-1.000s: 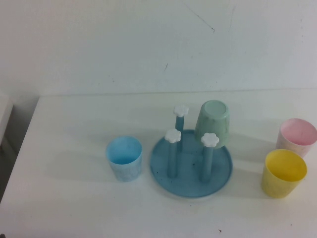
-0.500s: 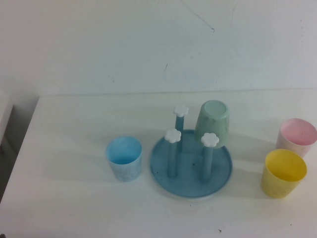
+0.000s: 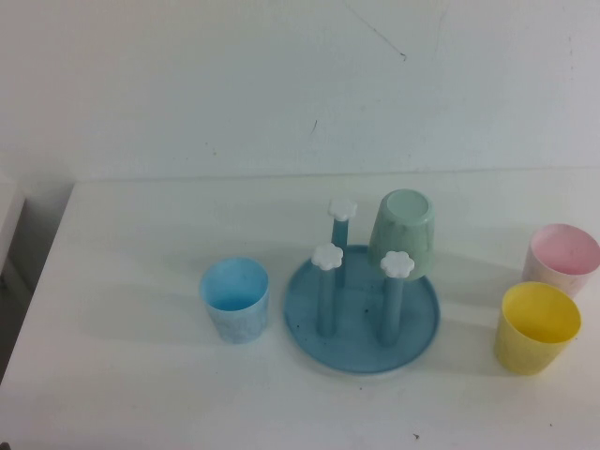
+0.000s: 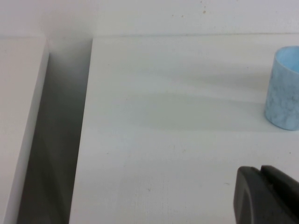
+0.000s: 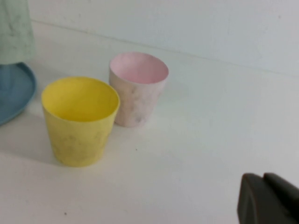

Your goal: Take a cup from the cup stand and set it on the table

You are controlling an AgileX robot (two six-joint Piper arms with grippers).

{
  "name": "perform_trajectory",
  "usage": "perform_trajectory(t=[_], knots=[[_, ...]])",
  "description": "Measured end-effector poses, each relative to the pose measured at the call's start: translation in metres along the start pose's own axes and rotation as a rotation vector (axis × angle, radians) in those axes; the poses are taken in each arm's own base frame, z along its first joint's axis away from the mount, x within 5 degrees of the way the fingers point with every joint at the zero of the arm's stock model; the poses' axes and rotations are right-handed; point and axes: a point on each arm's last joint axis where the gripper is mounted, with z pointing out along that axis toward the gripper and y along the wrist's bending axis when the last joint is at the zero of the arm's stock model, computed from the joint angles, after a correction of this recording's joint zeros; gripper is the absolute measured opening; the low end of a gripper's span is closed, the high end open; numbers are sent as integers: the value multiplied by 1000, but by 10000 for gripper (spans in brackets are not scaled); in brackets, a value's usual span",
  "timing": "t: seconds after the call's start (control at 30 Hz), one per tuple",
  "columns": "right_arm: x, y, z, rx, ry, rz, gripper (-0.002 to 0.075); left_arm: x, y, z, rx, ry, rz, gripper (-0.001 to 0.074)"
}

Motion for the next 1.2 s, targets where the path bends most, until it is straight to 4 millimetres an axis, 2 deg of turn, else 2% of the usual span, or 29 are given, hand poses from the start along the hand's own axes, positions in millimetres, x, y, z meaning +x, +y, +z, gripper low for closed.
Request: perform_trajectory(t=[0.13,0.3,1.2], knots=[[24,2,4,49,10,33,0,0,0,0,0,1,0,-2],[44,6,10,57,36,47,0,0,0,0,0,1,0,-2],[44,4,10,104,30,86,0,0,0,0,0,1,0,-2]])
